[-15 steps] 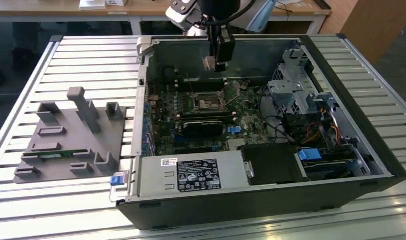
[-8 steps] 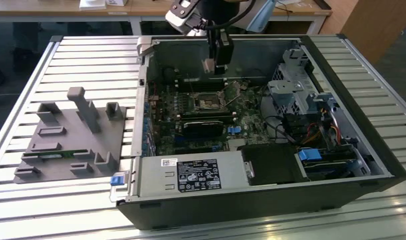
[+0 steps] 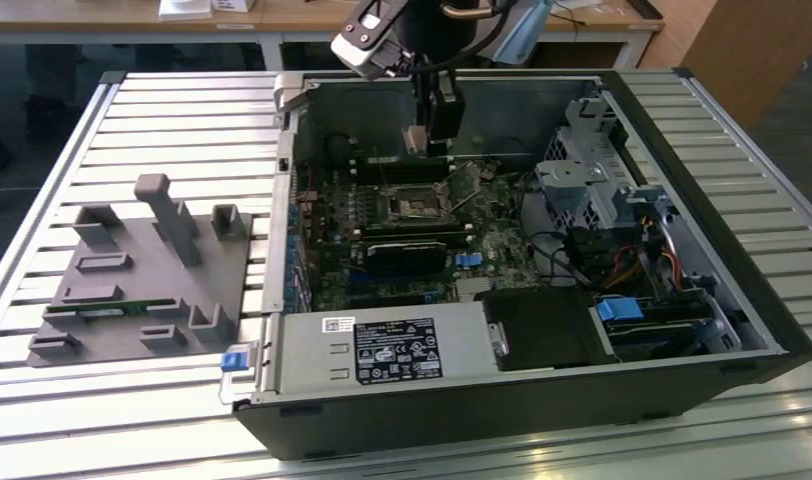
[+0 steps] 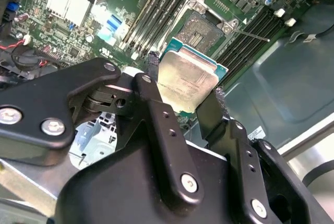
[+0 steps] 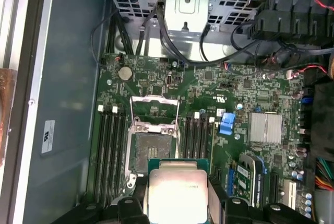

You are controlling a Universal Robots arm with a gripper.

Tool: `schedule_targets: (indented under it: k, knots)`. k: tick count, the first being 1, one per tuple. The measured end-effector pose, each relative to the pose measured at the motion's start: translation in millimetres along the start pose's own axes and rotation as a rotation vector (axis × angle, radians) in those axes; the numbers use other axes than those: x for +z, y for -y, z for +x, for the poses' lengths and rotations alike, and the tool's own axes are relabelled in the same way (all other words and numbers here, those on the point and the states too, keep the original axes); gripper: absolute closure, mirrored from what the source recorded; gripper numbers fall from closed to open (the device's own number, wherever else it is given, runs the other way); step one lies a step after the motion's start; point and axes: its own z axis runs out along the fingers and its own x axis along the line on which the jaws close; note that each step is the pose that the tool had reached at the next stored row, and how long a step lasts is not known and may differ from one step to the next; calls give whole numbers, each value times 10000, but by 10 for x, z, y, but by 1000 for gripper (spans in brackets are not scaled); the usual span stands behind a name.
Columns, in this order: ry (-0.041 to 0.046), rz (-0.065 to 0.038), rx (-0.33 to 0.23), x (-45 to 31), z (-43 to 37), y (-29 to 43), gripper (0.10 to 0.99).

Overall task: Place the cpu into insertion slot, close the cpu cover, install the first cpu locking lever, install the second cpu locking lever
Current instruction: 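Place the cpu into insertion slot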

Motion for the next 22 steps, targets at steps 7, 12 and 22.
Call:
schedule_targets:
  k: [7, 12, 22]
  knots:
    - [0, -1, 45, 80, -1, 6, 545]
    - [3, -2, 83, 103, -2, 8, 545]
    - [28, -8, 415, 154, -3, 12, 545]
